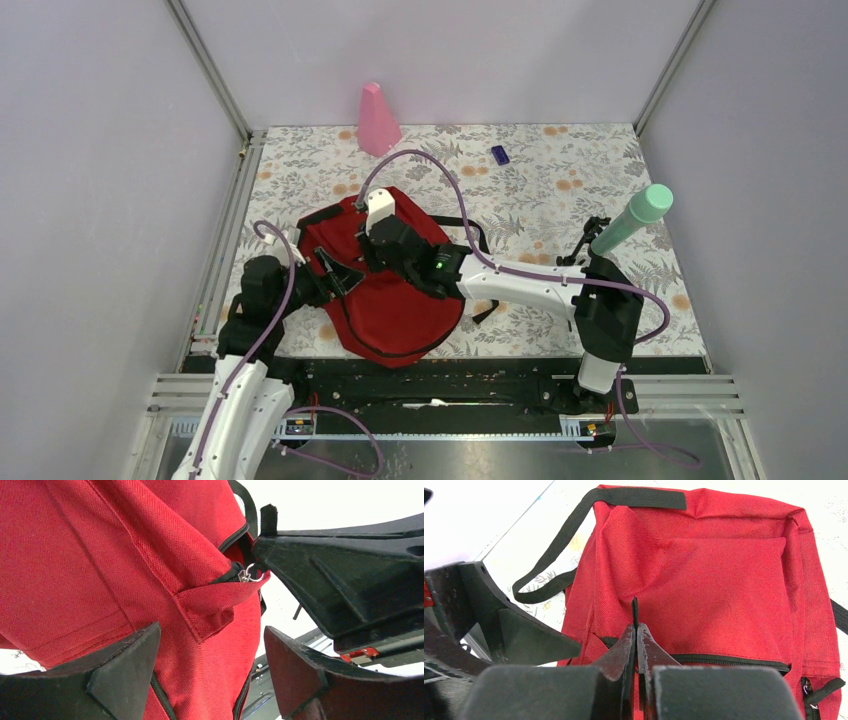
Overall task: Pack the student bag
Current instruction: Zip the student bag at the center of the board.
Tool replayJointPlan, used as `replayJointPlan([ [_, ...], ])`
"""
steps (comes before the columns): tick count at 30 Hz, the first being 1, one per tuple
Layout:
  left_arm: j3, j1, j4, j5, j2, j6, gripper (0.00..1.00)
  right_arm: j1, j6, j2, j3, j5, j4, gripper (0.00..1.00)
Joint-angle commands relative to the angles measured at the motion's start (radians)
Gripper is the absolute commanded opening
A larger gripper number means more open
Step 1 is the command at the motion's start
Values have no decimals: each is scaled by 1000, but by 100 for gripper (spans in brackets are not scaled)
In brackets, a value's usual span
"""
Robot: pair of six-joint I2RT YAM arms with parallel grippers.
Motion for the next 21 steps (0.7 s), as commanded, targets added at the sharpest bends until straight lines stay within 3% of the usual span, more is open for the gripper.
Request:
replayJointPlan([
  [1, 0, -21, -27, -3, 18, -5, 72, -17, 6, 1, 61, 22, 21, 0],
  [6, 11, -28, -10, -51, 91, -1, 60, -19, 12, 2, 58, 11, 22, 0],
  [14, 41, -51, 106, -85, 184, 4, 56, -19, 14, 5, 49, -38, 43, 0],
  [16, 39, -55, 131, -88, 204, 2, 46, -18, 19, 14, 53, -46, 41, 0],
  [21, 46, -56, 97, -177, 218, -1, 2, -19, -5, 13, 59, 24, 9, 0],
])
